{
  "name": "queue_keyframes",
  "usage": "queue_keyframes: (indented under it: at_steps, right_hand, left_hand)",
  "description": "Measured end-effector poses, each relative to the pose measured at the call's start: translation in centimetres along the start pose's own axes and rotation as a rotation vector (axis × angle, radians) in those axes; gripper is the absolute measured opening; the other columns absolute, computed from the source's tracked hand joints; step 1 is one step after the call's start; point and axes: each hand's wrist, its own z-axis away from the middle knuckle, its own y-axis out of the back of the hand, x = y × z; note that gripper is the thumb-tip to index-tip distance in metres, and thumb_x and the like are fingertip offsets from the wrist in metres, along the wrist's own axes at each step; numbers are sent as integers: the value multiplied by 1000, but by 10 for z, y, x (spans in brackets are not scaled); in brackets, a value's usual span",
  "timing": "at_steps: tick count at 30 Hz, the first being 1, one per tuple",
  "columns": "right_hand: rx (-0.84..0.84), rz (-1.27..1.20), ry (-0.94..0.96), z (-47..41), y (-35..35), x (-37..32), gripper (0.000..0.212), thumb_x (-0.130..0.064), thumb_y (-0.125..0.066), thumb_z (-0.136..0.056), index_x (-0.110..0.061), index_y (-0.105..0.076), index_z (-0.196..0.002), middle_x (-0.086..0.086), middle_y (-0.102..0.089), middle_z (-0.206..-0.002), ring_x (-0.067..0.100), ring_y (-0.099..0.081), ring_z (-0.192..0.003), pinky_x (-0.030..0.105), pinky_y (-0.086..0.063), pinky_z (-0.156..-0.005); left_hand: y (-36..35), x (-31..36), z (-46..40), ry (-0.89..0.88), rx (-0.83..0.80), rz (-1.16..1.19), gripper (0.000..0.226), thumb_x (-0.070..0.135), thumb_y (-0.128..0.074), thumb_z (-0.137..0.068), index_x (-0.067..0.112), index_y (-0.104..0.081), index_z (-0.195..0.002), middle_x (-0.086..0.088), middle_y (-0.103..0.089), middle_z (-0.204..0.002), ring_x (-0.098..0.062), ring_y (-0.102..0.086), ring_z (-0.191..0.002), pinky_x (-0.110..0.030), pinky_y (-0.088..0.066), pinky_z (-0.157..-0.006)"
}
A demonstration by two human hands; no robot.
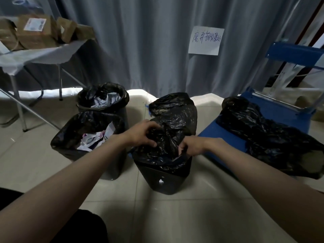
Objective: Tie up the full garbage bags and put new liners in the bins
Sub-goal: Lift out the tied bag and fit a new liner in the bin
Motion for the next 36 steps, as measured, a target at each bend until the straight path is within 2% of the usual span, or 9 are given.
queue_keyframes:
  at_steps: [4, 9, 13, 16, 20, 27, 30, 33, 36]
  right_hand:
    - [4, -22, 37, 7, 7, 6, 35, 5, -59, -83, -29, -66, -74, -7, -62, -79, 11, -55, -83, 29, -48, -79]
    - [103, -104, 51, 22, 14, 15, 47, 10, -49, -82, -33, -60, -66, -8, -59, -72, 6, -54, -73, 19, -43, -67]
    - [267, -147, 24, 21, 13, 25, 31, 8, -45, -81, -9, -70, -85, 10, -66, -92, 21, -58, -90, 27, -41, -76]
    - [357, -346, 7, 18, 10, 33, 23, 9, -41, -82, 12, -62, -92, 11, -60, -83, 21, -54, -83, 30, -39, -74]
    - [209, -425, 41, 15, 7, 27, 28, 0, -46, -92, -7, -72, -100, 7, -72, -106, 18, -65, -102, 32, -51, -94]
    - [20, -67, 23, 2, -3, 0, 33, -7, -49, -91, -28, -58, -67, -4, -59, -78, 19, -57, -83, 30, -47, -74]
    - [-49, 14, 16, -1, -6, -8, 31, -9, -47, -93, -30, -56, -72, -5, -57, -83, 21, -56, -90, 31, -45, -76]
    - [8, 45, -39, 0, -3, -11, 29, -3, -44, -92, -24, -63, -99, 1, -56, -104, 22, -56, -102, 31, -45, -83]
    - [277, -10, -126, -1, 4, -7, 32, 3, -47, -87, -25, -62, -86, 2, -60, -106, 23, -59, -99, 35, -51, -85]
  left_hand:
    - [-13, 6, -6, -104, 91, -545, 92, 37, -82, -71, 35, -32, -149, 2, -26, -151, -23, -35, -131, -40, -38, -106]
    - [-20, 10, -9, -100, 32, -806, 76, 32, -70, -82, 39, -33, -147, 0, -8, -161, -27, -22, -141, -41, -30, -108]
    - [-9, 4, -10, -66, -36, -813, 80, 18, -63, -84, 40, -26, -151, 2, 0, -164, -26, -14, -147, -41, -24, -114]
    - [-7, 1, -8, -71, -73, -830, 67, 20, -61, -84, 37, -38, -145, 3, 0, -164, -25, -9, -149, -40, -16, -119]
    - [-16, -1, -12, -129, -57, -778, 33, 21, -54, -91, 30, -63, -122, 3, -17, -163, -21, -13, -150, -36, -17, -119]
    - [-36, 24, -10, 93, -356, -229, 30, 15, -50, -91, 21, -56, -120, -8, -58, -127, -27, -54, -118, -34, -41, -98]
    - [-51, 30, -7, 213, -507, -236, 40, 21, -44, -96, 24, -51, -135, -8, -54, -138, -27, -49, -127, -35, -36, -105]
    - [-58, 27, -7, 270, -597, -270, 46, 21, -43, -97, 21, -47, -143, -8, -47, -147, -27, -44, -135, -36, -33, -112]
    - [-45, 25, -13, 209, -416, -322, 35, 21, -50, -97, 15, -59, -130, -11, -60, -130, -28, -56, -120, -33, -42, -99]
